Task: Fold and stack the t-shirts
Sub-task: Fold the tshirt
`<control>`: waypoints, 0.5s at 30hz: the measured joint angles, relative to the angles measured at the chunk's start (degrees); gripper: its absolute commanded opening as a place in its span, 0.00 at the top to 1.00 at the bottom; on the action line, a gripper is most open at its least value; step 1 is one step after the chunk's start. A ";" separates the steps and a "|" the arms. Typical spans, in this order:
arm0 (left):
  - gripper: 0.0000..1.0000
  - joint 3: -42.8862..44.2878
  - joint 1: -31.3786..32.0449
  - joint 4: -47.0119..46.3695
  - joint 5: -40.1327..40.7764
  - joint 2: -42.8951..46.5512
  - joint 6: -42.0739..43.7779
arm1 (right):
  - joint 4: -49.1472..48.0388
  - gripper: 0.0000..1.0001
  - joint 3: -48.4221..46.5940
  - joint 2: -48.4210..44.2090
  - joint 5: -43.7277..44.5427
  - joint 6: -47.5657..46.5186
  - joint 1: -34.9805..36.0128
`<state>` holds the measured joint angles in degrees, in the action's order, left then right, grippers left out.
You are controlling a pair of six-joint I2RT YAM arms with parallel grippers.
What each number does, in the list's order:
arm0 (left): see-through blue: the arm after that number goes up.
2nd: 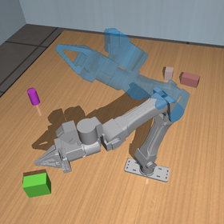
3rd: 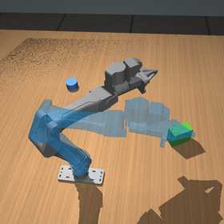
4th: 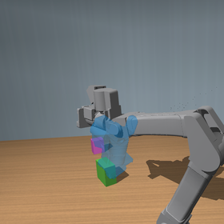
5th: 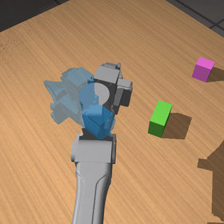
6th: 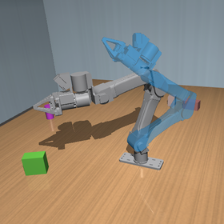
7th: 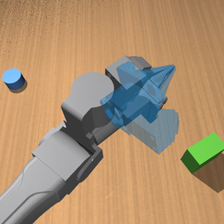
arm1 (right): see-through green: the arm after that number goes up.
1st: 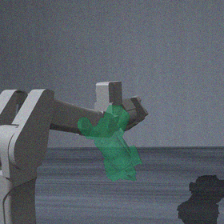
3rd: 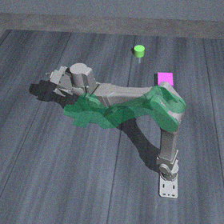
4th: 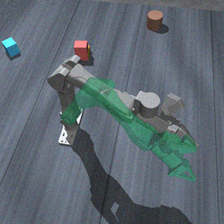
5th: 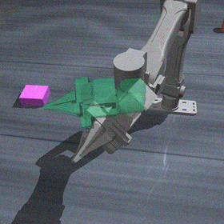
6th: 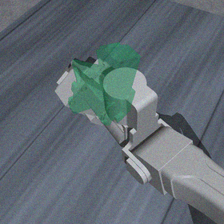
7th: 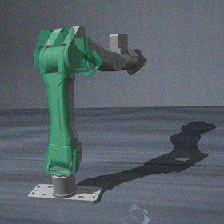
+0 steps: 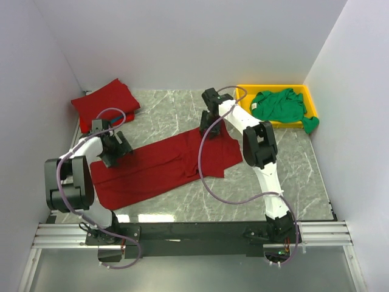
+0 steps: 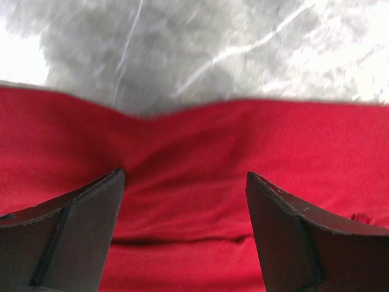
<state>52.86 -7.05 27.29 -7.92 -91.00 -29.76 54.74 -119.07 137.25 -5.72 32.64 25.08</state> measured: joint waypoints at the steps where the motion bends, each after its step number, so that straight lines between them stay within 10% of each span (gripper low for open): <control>1: 0.13 -0.17 0.00 0.61 0.22 0.76 -0.04 | -0.15 0.48 -1.51 0.79 -0.11 -0.17 -0.04; 15: 0.12 -4.74 4.46 1.55 -0.66 19.15 -1.29 | -12.44 0.48 18.71 -19.71 -0.04 -2.05 -0.46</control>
<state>48.12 -2.59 28.84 -8.58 -71.85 -31.05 42.30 -100.36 117.54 -5.76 30.59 24.62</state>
